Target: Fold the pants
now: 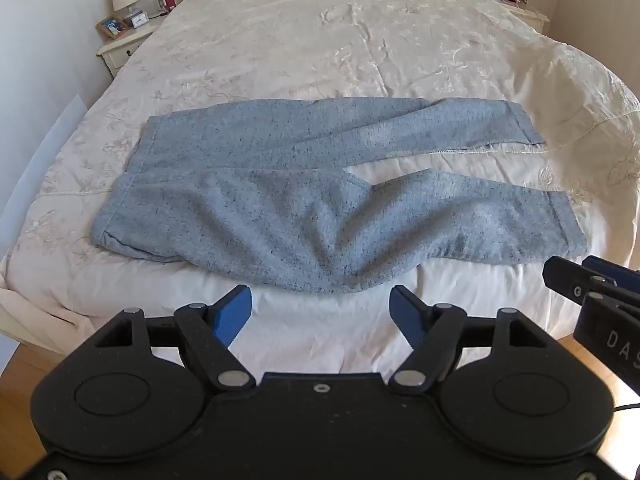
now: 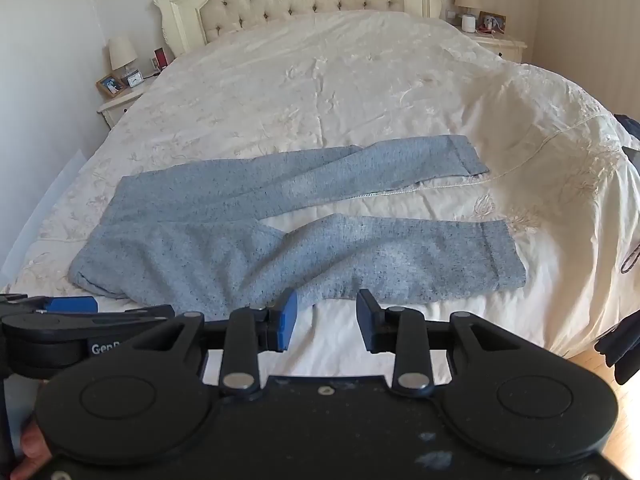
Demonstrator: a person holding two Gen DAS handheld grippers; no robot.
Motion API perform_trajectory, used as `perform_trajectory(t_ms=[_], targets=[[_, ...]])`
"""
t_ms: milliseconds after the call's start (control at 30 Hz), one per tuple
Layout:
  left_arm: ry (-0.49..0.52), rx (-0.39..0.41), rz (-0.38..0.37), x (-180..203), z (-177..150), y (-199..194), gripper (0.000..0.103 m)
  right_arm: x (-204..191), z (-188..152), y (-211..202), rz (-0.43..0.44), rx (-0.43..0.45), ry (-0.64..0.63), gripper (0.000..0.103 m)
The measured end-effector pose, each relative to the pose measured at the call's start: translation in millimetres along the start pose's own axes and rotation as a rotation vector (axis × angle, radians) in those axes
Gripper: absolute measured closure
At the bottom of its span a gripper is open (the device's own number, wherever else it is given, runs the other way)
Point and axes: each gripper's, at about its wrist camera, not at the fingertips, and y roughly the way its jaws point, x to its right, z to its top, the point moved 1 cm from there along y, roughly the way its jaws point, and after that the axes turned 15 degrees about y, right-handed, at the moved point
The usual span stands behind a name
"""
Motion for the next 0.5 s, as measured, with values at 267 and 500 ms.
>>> perform_trajectory(t_ms=[267,500], targets=[[0.012,-0.003,-0.001,-0.7,3.3,2.3,0.027,-0.8,3.9,6.2,-0.001,-0.003,0.003,0.068],[0.016,-0.006,-0.002,-0.8,4.7,2.8,0.027,0.8,4.0,6.9,-0.003,-0.009,0.0,0.068]])
